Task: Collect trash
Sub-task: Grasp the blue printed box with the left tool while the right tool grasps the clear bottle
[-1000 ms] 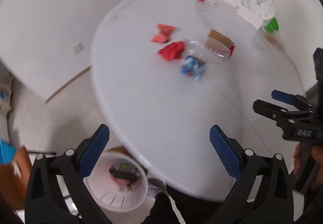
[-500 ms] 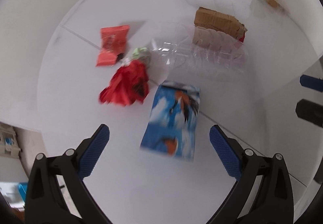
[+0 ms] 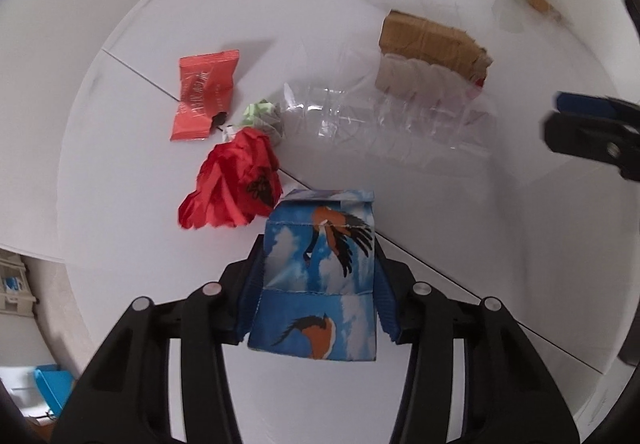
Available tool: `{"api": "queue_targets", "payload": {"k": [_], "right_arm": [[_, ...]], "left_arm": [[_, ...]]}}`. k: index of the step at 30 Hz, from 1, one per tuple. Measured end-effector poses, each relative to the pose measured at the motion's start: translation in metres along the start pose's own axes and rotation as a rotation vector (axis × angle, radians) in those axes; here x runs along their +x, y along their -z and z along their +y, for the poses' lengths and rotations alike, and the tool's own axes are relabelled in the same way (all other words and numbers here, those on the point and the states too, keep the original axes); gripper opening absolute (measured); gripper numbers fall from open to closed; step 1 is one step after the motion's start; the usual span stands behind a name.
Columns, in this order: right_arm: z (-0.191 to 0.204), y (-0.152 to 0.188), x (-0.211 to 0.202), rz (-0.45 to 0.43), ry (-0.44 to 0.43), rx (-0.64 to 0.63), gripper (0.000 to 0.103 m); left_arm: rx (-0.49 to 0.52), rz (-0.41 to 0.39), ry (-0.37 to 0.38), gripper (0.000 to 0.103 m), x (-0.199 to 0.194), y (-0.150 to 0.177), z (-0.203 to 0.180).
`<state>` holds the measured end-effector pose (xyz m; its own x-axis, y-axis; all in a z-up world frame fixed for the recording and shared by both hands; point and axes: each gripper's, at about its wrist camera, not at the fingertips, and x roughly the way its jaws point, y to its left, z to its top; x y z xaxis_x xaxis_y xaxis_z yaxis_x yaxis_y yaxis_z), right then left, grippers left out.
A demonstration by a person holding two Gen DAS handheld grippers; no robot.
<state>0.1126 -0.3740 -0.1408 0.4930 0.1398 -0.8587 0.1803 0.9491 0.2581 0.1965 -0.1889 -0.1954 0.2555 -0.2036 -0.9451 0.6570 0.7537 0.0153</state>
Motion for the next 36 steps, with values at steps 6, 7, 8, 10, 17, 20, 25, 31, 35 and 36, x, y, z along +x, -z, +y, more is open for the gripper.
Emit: {"api": "queue_targets", "payload": {"k": [6,7,8,10,17,20,25,31,35,36], "right_arm": [[0.049,-0.026,0.014,0.084,-0.080,-0.272,0.100],[0.063,-0.031,0.018,0.099,-0.075,-0.360,0.100],[0.071,-0.034,0.021,0.104,-0.072,-0.413,0.100],[0.090,-0.040,0.031,0.130,-0.072,-0.524,0.100],[0.129,-0.051,0.091,0.277,-0.033,-0.739,0.100],[0.133,-0.048,0.108,0.308,0.003,-0.765,0.100],[0.127,-0.043,0.113,0.317,0.032,-0.752,0.088],[0.108,-0.044,0.106,0.306,-0.009,-0.601,0.064],[0.102,-0.038,0.081,0.257,-0.049,-0.496,0.064],[0.104,-0.033,0.073,0.244,-0.060,-0.478,0.064]], "left_arm": [[-0.090,-0.039,0.026,0.047,-0.036,0.021,0.006],[-0.105,-0.043,0.030,0.047,-0.040,0.025,0.008],[-0.120,-0.046,0.033,0.047,-0.045,0.029,0.010],[-0.147,-0.051,0.029,0.047,-0.053,0.038,0.014],[-0.282,-0.051,-0.021,0.047,-0.080,0.076,0.039],[-0.360,-0.046,-0.053,0.047,-0.088,0.095,0.054],[-0.451,-0.047,-0.083,0.047,-0.100,0.121,0.071],[-0.521,-0.066,-0.106,0.047,-0.111,0.143,0.087],[-0.534,-0.087,-0.121,0.047,-0.126,0.156,0.089],[-0.533,-0.093,-0.123,0.047,-0.128,0.158,0.088]]}}
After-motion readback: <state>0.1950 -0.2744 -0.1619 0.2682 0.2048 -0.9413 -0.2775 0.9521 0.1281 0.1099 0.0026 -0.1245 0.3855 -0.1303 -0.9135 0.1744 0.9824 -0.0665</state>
